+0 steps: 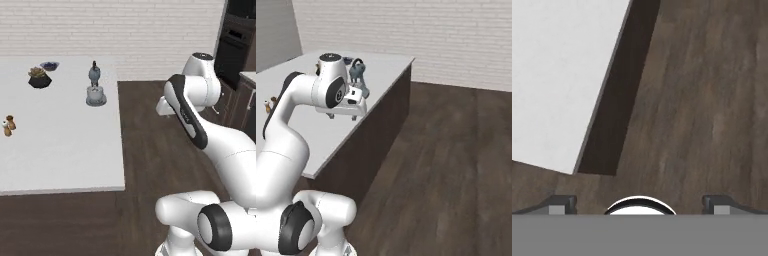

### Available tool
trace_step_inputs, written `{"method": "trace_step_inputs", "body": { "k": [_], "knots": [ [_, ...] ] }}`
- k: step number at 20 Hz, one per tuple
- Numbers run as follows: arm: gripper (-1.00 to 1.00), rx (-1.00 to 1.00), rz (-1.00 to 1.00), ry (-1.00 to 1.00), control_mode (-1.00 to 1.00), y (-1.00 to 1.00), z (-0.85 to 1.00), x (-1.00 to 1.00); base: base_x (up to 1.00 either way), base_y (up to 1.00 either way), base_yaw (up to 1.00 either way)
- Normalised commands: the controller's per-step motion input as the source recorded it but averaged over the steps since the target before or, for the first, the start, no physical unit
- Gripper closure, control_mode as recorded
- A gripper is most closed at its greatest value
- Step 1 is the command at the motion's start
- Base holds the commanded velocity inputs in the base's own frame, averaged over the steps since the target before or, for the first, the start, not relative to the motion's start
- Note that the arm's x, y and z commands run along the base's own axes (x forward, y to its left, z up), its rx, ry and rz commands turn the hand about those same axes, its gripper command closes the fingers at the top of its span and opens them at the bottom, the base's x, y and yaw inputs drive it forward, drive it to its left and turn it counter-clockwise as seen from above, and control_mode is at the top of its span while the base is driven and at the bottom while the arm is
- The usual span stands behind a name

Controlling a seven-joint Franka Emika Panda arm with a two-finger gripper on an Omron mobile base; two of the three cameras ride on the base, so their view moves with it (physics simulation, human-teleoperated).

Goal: Navigate to the stand mixer.

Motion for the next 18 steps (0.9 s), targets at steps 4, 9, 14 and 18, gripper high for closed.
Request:
{"method": "trace_step_inputs", "body": {
  "k": [4, 9, 14, 18],
  "knots": [
    [-1.00, 0.00, 0.00, 0.00, 1.00, 0.00, 0.00, 0.00, 0.48, -1.00, 0.48],
    [-1.00, 0.00, 0.00, 0.00, 1.00, 0.00, 0.00, 0.00, 0.46, -0.98, 0.50],
    [-1.00, 0.00, 0.00, 0.00, 1.00, 0.00, 0.00, 0.00, 0.46, -0.95, 0.52],
    [-1.00, 0.00, 0.00, 0.00, 1.00, 0.00, 0.00, 0.00, 0.47, -0.94, 0.52]
  ]
}}
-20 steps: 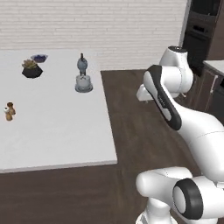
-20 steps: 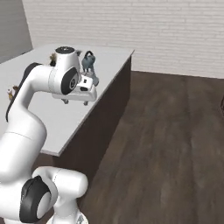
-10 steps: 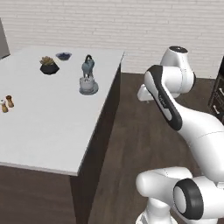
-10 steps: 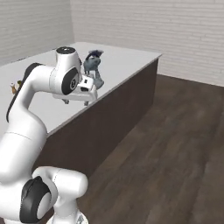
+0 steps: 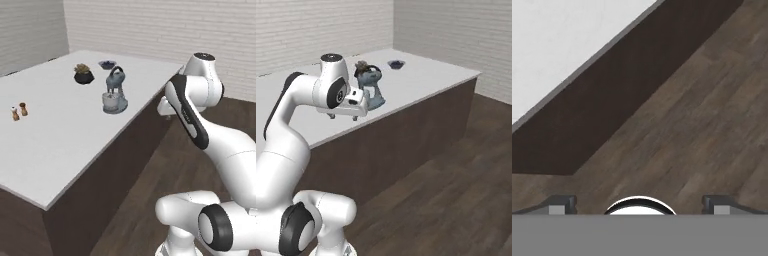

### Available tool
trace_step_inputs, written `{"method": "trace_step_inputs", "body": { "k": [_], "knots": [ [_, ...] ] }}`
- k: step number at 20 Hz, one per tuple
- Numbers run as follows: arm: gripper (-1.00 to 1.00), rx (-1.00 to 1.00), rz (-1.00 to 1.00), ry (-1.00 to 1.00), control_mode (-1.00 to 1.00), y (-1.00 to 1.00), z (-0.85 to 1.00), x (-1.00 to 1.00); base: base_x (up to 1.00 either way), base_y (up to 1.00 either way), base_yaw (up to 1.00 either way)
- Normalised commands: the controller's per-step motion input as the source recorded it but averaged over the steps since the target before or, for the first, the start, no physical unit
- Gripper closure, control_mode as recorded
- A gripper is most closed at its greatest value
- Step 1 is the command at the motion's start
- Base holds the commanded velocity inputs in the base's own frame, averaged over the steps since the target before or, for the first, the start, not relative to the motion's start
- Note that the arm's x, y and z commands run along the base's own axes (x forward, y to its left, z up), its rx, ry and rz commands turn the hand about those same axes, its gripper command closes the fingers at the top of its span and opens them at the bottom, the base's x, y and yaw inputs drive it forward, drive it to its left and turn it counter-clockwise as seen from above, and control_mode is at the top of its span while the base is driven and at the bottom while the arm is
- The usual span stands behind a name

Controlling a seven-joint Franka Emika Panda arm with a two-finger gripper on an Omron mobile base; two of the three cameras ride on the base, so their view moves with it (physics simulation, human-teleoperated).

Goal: Navigate to the stand mixer.

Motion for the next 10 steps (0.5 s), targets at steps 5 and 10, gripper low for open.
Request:
{"method": "trace_step_inputs", "body": {
  "k": [5, 10],
  "knots": [
    [-1.00, 0.00, 0.00, 0.00, 1.00, 0.00, 0.00, 0.00, 0.50, -0.94, 0.51],
    [-1.00, 0.00, 0.00, 0.00, 1.00, 0.00, 0.00, 0.00, 0.50, -0.92, 0.52]
  ]
}}
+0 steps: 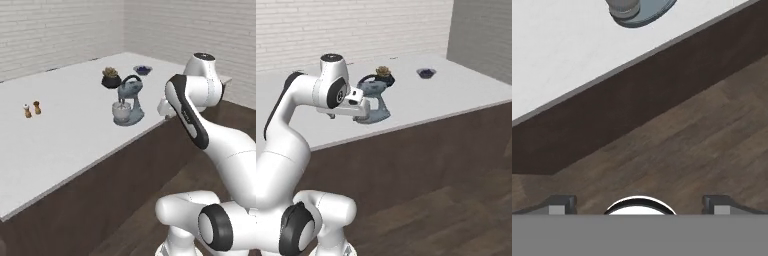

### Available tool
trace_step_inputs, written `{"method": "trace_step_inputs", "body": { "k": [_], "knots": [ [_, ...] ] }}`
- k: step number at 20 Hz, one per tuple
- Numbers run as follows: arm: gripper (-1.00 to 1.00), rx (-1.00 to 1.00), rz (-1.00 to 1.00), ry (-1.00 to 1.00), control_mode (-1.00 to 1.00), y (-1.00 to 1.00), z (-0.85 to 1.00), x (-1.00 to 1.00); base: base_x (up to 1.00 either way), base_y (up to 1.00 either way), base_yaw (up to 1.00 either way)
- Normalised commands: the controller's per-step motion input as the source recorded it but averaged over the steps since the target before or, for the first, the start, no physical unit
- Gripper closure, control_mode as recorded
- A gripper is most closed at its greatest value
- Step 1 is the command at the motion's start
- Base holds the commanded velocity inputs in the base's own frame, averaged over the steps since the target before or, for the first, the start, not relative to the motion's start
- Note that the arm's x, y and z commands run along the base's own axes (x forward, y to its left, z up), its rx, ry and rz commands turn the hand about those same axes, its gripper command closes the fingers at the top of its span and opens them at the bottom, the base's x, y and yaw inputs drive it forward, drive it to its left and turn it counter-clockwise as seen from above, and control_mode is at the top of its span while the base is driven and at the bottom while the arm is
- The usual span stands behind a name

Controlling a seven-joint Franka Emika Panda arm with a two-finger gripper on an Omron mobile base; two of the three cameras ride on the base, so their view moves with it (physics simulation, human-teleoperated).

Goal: Navigate to the stand mixer.

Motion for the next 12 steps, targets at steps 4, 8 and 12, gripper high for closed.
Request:
{"method": "trace_step_inputs", "body": {
  "k": [4, 8, 12],
  "knots": [
    [-1.00, 0.00, 0.00, 0.00, 1.00, 0.00, 0.00, 0.00, 0.49, -0.88, 0.53],
    [-1.00, 0.00, 0.00, 0.00, 1.00, 0.00, 0.00, 0.00, 0.50, -0.88, 0.53],
    [-1.00, 0.00, 0.00, 0.00, 1.00, 0.00, 0.00, 0.00, 0.49, -0.88, 0.53]
  ]
}}
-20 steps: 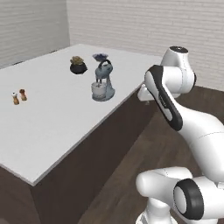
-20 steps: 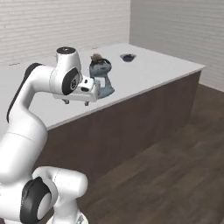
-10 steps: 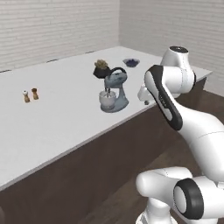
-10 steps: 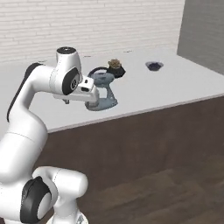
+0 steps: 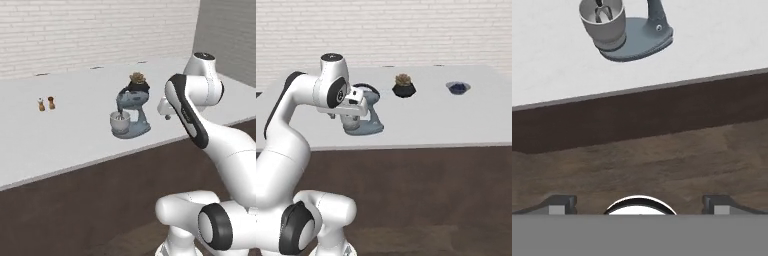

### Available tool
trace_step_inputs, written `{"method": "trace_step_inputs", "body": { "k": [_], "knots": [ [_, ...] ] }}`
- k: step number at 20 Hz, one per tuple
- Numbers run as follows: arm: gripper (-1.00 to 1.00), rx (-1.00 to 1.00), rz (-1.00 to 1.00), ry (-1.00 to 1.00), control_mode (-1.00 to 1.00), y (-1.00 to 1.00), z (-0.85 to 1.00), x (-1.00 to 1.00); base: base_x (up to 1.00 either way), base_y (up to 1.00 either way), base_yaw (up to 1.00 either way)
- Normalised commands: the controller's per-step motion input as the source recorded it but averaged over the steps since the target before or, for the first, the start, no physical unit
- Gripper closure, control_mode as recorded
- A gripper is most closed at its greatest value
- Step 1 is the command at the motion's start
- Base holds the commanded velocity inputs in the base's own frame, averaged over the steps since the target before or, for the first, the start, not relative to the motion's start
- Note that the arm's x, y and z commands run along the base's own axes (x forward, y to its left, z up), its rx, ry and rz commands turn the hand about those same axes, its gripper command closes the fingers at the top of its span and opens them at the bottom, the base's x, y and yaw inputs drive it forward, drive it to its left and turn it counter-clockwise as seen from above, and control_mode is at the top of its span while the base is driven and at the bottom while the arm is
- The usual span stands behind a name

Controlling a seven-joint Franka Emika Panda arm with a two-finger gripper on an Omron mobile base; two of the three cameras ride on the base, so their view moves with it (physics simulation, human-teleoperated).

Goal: Navigate to the stand mixer.

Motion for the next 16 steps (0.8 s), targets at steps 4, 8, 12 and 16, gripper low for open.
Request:
{"method": "trace_step_inputs", "body": {
  "k": [4, 8, 12, 16],
  "knots": [
    [-1.00, 0.00, 0.00, 0.00, 1.00, 0.00, 0.00, 0.00, 0.52, -0.80, 0.54],
    [-1.00, 0.00, 0.00, 0.00, 1.00, 0.00, 0.00, 0.00, 0.56, -0.61, 0.52],
    [-1.00, 0.00, 0.00, 0.00, 1.00, 0.00, 0.00, 0.00, 0.67, -0.34, 0.41],
    [-1.00, 0.00, 0.00, 0.00, 1.00, 0.00, 0.00, 0.00, 0.55, -0.20, 0.20]
  ]
}}
